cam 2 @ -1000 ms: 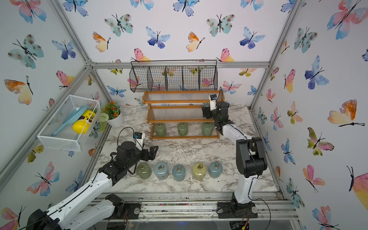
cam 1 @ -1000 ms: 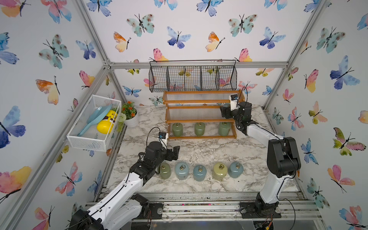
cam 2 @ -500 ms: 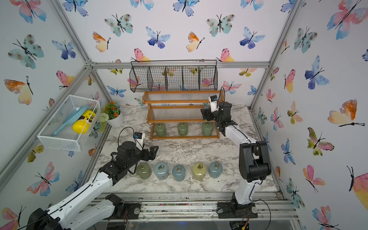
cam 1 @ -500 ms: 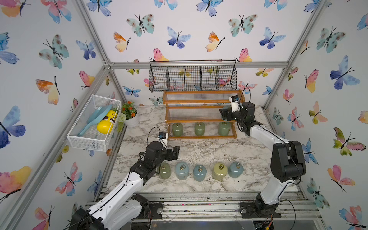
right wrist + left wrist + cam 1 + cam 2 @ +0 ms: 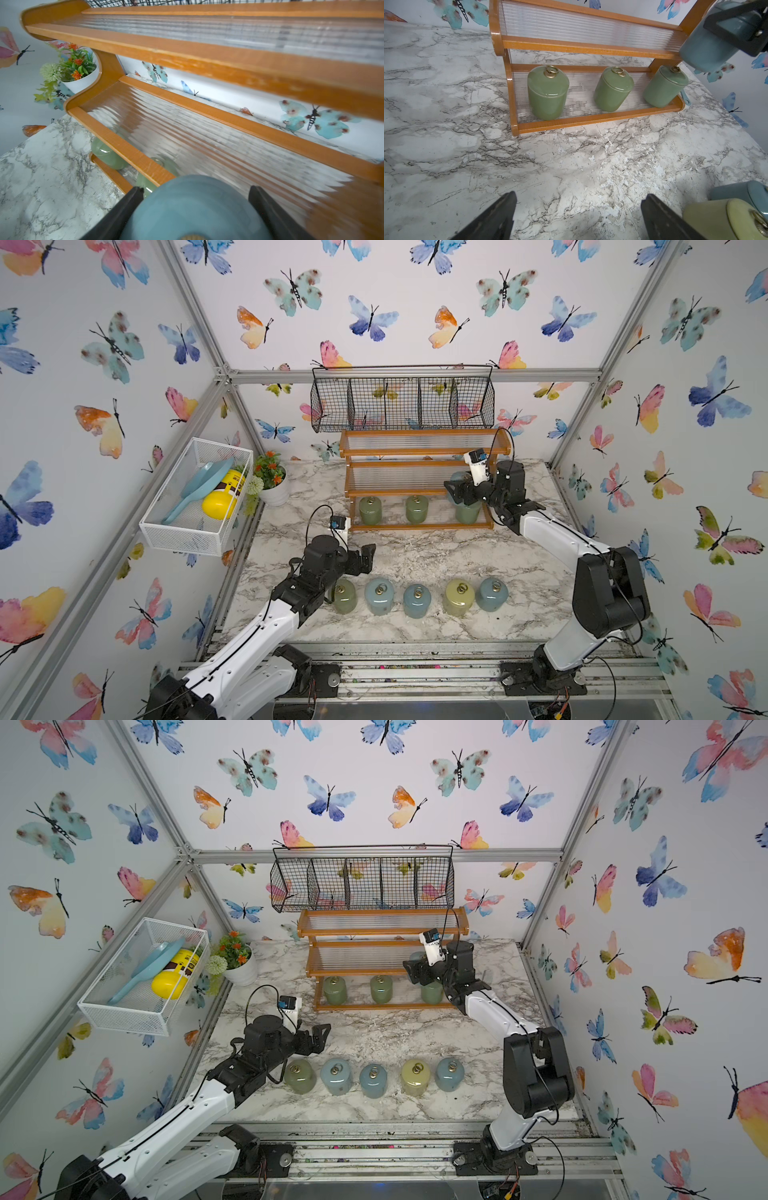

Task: Remove the tea canisters from the shelf
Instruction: Pick up the tea canister from the shelf.

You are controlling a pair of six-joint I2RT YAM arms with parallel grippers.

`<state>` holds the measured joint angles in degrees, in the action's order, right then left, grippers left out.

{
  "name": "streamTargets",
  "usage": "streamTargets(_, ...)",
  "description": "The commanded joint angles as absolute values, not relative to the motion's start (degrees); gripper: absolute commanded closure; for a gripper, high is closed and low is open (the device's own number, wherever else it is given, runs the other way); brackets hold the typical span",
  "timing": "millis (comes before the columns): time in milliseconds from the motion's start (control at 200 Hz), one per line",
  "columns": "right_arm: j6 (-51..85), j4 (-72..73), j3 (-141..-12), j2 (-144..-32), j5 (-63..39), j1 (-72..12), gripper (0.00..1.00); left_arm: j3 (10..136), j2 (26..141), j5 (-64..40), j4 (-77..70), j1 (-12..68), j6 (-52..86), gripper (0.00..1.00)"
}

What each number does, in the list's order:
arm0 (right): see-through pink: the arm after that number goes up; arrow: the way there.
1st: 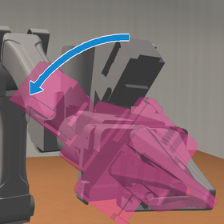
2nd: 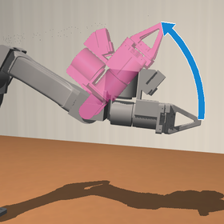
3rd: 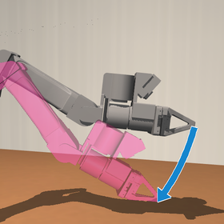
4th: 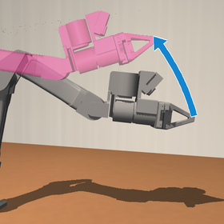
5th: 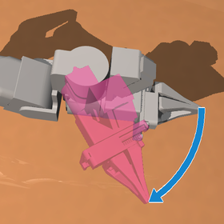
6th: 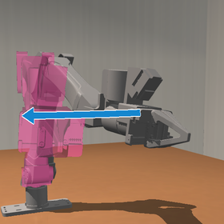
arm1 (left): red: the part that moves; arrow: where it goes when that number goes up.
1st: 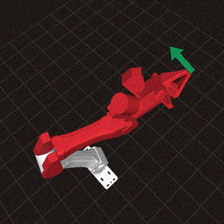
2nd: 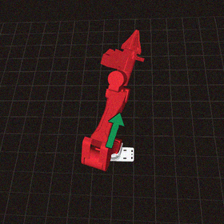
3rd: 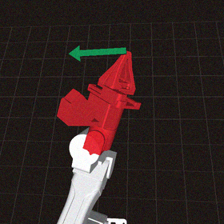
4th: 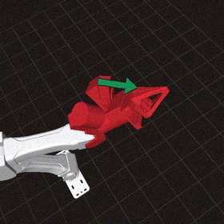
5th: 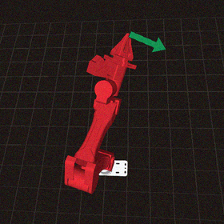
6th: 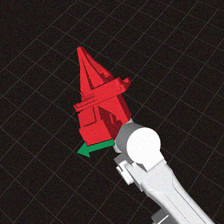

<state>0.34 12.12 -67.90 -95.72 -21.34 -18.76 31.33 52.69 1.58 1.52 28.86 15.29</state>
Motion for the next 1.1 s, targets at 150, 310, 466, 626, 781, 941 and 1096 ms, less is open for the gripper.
streamTargets(150,0.59,14.24,-66.05,-92.46,-22.87,-25.27,0.38,30.64,50.6,1.8,1.5,28.57,15.53,0.01)
streamTargets(310,0.35,14.52,-63.95,-92.84,-22.19,-30.36,0.38,30.45,50.29,2.04,1.71,28.57,15.72,0.02)
streamTargets(466,2.29,16.31,-61.19,-94.02,-23.06,-32.25,0.39,30.66,50.21,2.25,2.11,28.59,15.48,0.02)
streamTargets(626,2.72,17.01,-58.86,-95.22,-22.28,-35.1,0.4,30.52,50.01,2.72,2.29,28.6,15.28,0.02)
streamTargets(781,3.23,17.95,-56.51,-96.23,-21.88,-37.24,0.4,30.52,50.19,2.62,2.29,28.6,15.29,0.02)
streamTargets(941,4.56,20.04,-54.63,-97.58,-22.0,-38.79,0.4,30.51,50.41,2.46,2.29,28.58,15.38,0.02)
streamTargets(1096,6.01,22.77,-52.81,-98.92,-21.69,-39.95,0.4,30.59,50.33,2.46,2.42,28.59,15.38,0.02)
